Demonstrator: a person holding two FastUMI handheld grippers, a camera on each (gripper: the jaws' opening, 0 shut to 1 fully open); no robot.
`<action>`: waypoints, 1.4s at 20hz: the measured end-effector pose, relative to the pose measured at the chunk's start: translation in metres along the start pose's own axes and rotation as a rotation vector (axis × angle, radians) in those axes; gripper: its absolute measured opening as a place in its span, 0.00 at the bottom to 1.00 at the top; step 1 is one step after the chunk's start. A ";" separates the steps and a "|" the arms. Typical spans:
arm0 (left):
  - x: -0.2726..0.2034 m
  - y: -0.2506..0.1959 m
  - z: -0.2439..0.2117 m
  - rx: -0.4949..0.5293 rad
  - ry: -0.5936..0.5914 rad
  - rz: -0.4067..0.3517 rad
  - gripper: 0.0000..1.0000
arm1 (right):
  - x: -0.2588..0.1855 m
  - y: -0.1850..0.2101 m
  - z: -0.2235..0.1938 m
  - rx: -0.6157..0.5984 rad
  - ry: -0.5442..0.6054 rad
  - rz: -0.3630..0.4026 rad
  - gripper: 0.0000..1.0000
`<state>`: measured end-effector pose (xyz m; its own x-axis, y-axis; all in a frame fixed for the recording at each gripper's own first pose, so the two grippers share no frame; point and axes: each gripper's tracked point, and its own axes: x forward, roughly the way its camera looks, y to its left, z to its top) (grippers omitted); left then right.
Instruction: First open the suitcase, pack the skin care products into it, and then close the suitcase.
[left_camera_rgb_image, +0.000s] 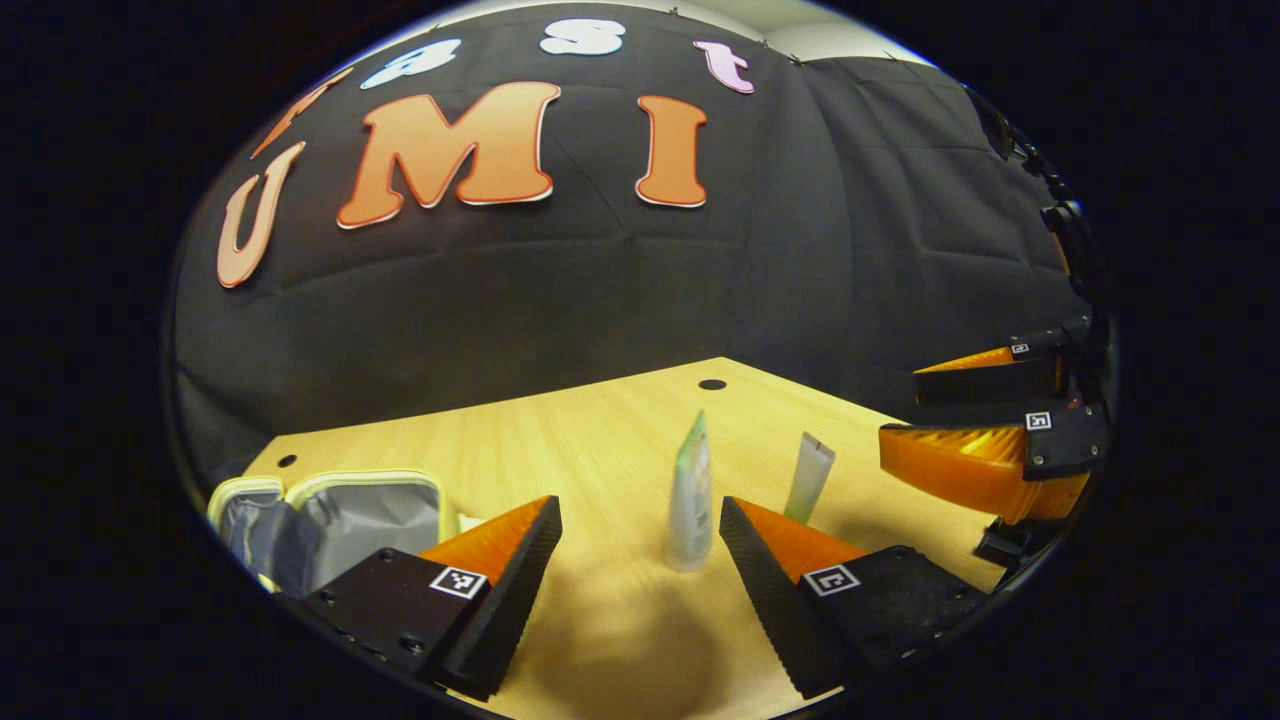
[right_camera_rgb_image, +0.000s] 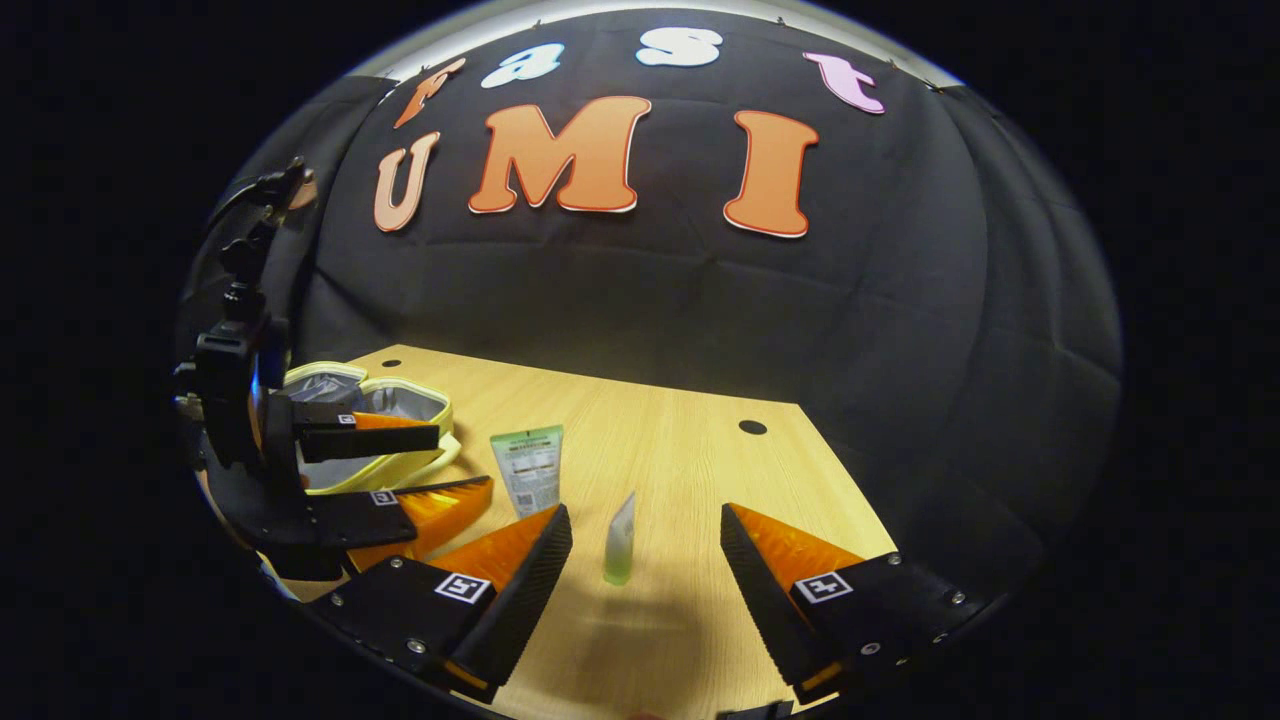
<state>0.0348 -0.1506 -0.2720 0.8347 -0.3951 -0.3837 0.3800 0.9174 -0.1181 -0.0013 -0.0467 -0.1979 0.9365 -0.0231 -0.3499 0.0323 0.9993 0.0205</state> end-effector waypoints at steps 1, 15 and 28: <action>0.008 -0.007 -0.006 -0.015 0.012 -0.014 0.99 | 0.002 -0.003 -0.004 0.005 0.003 -0.007 0.95; 0.082 -0.030 -0.028 -0.039 0.043 -0.109 0.42 | 0.036 0.002 -0.062 0.039 0.089 0.042 0.95; -0.001 0.042 0.061 -0.082 -0.041 0.068 0.35 | 0.085 0.028 -0.095 0.052 0.233 0.127 0.66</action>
<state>0.0744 -0.1149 -0.2203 0.8737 -0.3320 -0.3556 0.2894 0.9422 -0.1687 0.0462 -0.0178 -0.3163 0.8287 0.1158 -0.5475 -0.0566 0.9907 0.1239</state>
